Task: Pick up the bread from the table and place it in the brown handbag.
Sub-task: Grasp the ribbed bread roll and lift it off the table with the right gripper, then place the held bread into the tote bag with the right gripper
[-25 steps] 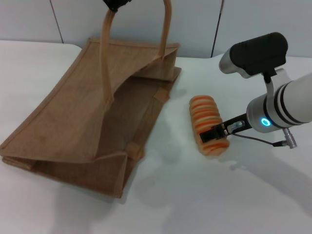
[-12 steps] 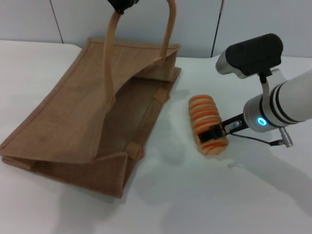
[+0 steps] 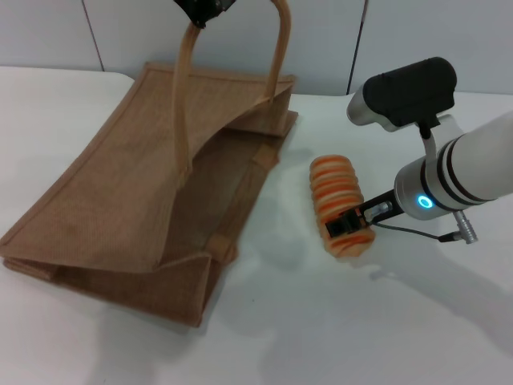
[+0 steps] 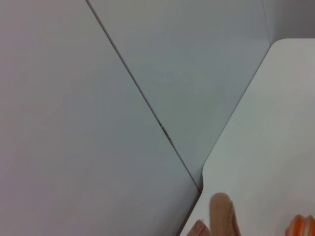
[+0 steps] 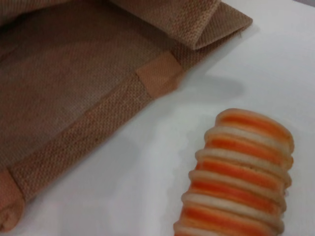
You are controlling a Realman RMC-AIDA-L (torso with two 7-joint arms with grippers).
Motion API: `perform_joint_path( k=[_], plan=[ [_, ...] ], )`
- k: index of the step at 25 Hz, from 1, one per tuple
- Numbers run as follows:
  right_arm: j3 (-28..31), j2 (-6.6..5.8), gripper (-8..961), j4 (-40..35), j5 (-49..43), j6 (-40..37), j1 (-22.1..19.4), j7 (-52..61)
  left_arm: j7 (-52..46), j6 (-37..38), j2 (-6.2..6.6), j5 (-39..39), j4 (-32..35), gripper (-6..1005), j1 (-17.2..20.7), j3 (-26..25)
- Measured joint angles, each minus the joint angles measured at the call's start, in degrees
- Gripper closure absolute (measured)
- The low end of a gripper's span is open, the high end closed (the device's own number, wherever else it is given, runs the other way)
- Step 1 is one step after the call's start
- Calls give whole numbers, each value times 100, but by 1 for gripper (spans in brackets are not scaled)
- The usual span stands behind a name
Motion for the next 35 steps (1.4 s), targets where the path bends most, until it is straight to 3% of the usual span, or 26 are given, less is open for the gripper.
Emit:
perform_joint_path(
  k=[22, 35],
  plan=[
    [67, -29, 431, -357, -126, 84, -1, -235, 0, -1, 3, 0, 17, 889, 33, 9],
    [524, -29, 520, -1001, -504, 357, -157, -334, 2, -1, 26, 272, 198, 888, -78, 6]
  ],
)
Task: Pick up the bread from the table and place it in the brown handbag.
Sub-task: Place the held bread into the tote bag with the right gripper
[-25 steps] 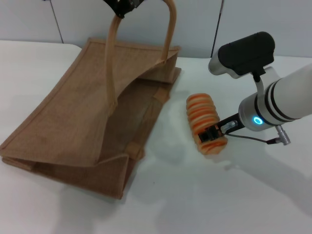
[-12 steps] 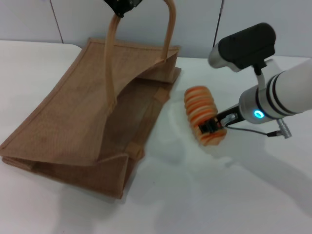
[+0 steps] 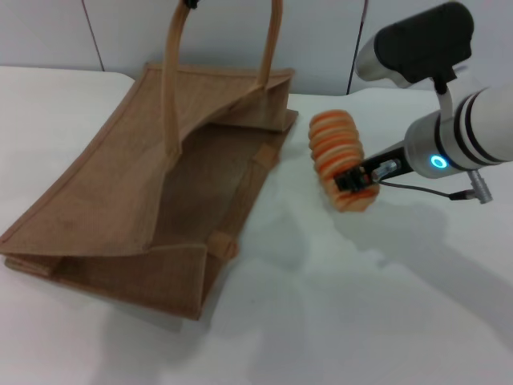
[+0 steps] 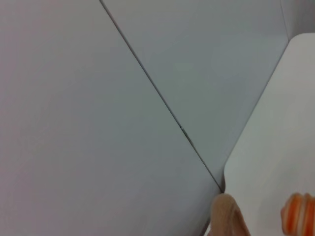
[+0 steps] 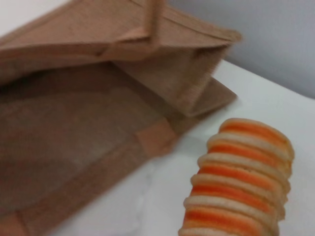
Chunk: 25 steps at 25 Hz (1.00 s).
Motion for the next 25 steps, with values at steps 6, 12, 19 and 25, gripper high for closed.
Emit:
perform_joint_path(
  k=[6, 12, 19, 25],
  plan=[
    [-282, 34, 567, -369, 206, 88, 18, -43, 1, -3, -2, 27, 25, 889, -278, 70],
    [-665, 36, 621, -493, 602, 51, 155, -108, -92, 14, -22, 27, 35, 892, -464, 320],
    [-811, 45, 642, -643, 647, -56, 232, -152, -314, 218, -25, 26, 55, 892, -514, 827],
    [-814, 45, 646, -485, 655, -489, 257, -286, -477, 290, -25, 25, 103, 893, -629, 1080]
  ],
)
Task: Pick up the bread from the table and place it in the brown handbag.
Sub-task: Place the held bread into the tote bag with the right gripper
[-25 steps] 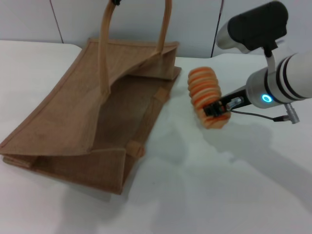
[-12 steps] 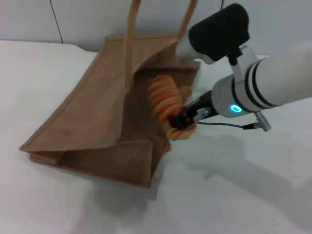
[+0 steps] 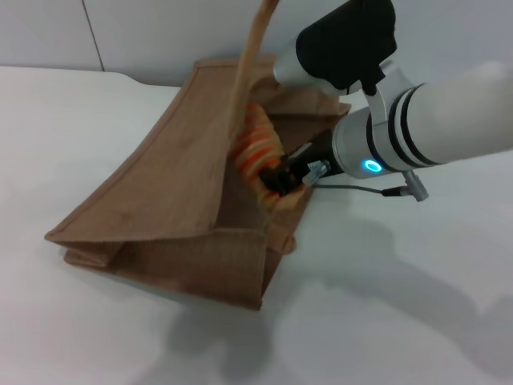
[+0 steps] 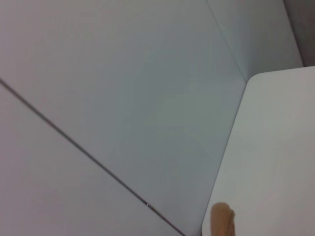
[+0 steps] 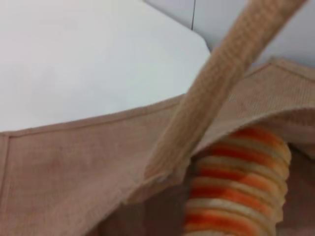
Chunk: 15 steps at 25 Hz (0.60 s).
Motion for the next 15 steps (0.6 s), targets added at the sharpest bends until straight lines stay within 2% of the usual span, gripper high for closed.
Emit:
perform_joint_path(
  k=[4, 10, 15],
  plan=[
    [-4, 0, 653, 335, 107, -435, 66, -179, -82, 25, -4, -39, 33, 893, -70, 160],
    [-13, 0, 674, 1361, 559, -984, 509, -577, -270, 121, -18, -71, 259, 893, -120, 463],
    [11, 0, 679, 1752, 714, -1308, 619, -783, -398, 166, -20, -87, 306, 893, -203, 621]
  ],
)
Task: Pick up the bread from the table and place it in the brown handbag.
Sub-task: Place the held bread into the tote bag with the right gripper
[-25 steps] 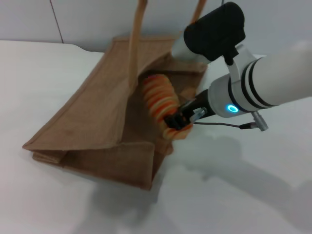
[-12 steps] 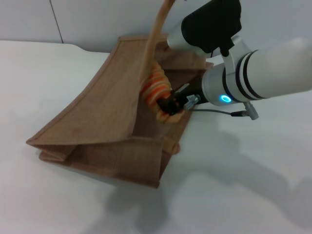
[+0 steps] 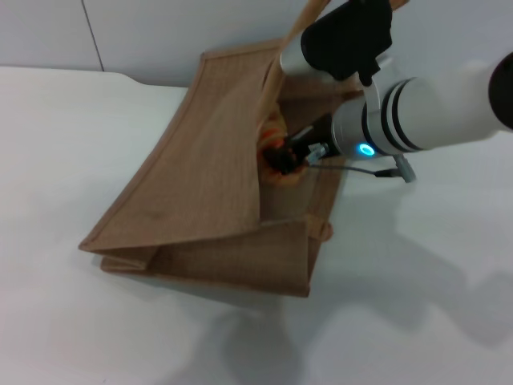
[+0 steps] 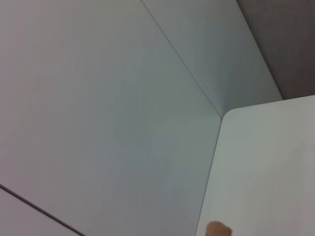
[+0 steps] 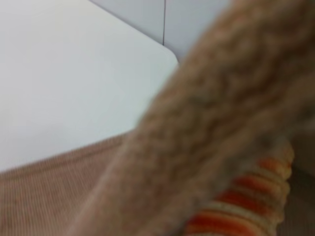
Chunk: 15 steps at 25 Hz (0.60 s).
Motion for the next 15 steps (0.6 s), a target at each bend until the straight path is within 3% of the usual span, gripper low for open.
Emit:
perform_joint_path(
  k=[8, 15],
  plan=[
    [-37, 8, 690, 81, 29, -103, 187, -22, -28, 132, 2, -112, -6, 894, -11, 168],
    [-55, 1, 689, 836, 618, 79, 587, -133, -32, 152, 2, -80, -31, 894, 12, 196]
  ],
)
